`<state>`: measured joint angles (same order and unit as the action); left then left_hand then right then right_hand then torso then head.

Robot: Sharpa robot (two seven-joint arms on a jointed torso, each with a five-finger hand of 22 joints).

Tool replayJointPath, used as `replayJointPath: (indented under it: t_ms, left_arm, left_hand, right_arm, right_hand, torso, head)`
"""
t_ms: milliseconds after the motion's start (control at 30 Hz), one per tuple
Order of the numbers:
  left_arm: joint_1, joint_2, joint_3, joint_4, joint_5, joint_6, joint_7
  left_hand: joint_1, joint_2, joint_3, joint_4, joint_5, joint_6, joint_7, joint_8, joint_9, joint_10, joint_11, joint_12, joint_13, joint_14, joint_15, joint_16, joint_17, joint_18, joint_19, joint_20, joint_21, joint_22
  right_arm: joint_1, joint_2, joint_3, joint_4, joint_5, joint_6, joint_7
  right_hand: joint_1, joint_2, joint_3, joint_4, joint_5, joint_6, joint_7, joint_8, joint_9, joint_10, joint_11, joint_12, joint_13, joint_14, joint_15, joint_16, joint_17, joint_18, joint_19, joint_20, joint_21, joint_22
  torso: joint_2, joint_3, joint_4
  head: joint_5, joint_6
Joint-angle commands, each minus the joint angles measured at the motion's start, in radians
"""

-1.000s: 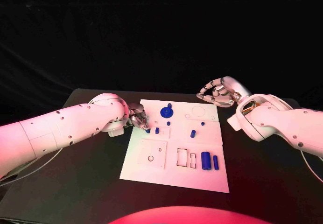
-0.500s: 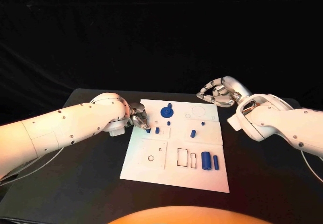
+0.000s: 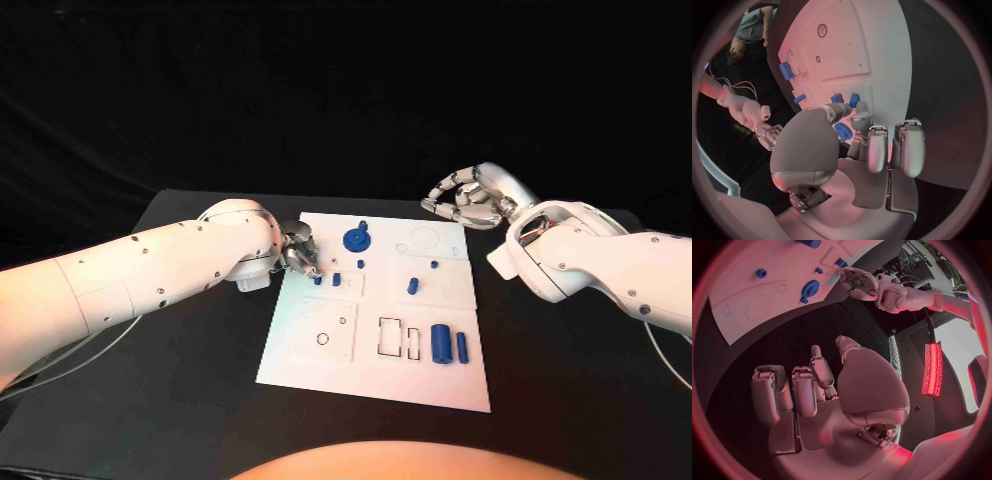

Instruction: Assemble the parts on the task board

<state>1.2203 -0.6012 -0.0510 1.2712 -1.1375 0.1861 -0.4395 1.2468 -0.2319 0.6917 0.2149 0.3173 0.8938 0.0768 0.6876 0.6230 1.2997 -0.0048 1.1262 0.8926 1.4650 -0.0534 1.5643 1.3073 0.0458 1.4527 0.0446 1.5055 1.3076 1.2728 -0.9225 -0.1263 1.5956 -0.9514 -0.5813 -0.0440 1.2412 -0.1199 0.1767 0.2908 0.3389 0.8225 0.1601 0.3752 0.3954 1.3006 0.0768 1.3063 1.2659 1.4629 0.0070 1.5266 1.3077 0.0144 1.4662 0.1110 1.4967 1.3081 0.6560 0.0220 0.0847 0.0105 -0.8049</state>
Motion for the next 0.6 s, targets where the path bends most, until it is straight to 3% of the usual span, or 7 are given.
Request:
replayJointPath:
  t_ms: [33,433,600]
  left_arm:
    - [-0.006,0.005,-0.004,-0.002,0.000,0.040,-0.015]
    - [-0.008,0.004,-0.005,-0.004,0.001,0.045,-0.020]
    - [-0.008,0.000,-0.005,-0.007,0.010,0.006,-0.021]
  left_hand:
    - [0.003,-0.003,0.192,-0.195,0.004,0.006,0.000,0.003,-0.001,0.007,0.000,0.001,0.001,0.106,-0.007,0.006,0.264,-0.009,0.004,0.001,0.004,0.126]
    - [-0.008,-0.007,0.187,-0.190,0.013,0.007,-0.001,0.001,0.002,0.010,0.001,0.001,0.002,0.106,-0.007,0.006,0.264,-0.009,0.004,0.000,0.005,0.127]
    - [-0.058,-0.012,0.121,-0.156,0.005,-0.004,-0.016,0.000,0.020,0.017,-0.011,-0.008,-0.004,0.106,-0.013,0.006,0.264,-0.009,0.002,0.002,0.002,0.124]
  right_arm:
    - [-0.001,-0.001,0.000,0.003,-0.010,0.002,0.007]
    - [-0.001,-0.003,0.000,0.003,-0.009,0.001,0.007]
    - [-0.001,-0.003,0.000,0.002,-0.009,0.000,0.008]
  right_hand:
    - [-0.009,-0.001,-0.001,0.000,0.004,-0.001,-0.007,0.007,-0.001,0.003,-0.005,0.000,0.001,0.079,-0.007,-0.005,0.135,0.008,0.052,-0.003,-0.003,0.208]
    - [-0.009,-0.001,-0.001,0.000,0.004,-0.001,-0.007,0.007,-0.001,0.003,-0.005,0.000,0.001,0.079,-0.007,-0.005,0.135,0.008,0.052,-0.003,-0.003,0.208]
    - [-0.010,-0.001,0.000,0.000,0.003,-0.001,-0.007,0.009,-0.002,0.001,-0.005,-0.002,-0.001,0.078,-0.007,-0.006,0.134,0.008,0.051,-0.004,-0.005,0.207]
  torso:
    - [0.000,-0.0001,0.0006]
    - [-0.001,-0.0009,0.0023]
    - [-0.001,-0.0006,0.0022]
  head:
    - [-0.001,-0.001]
    - [-0.005,-0.004]
    - [-0.005,0.000]
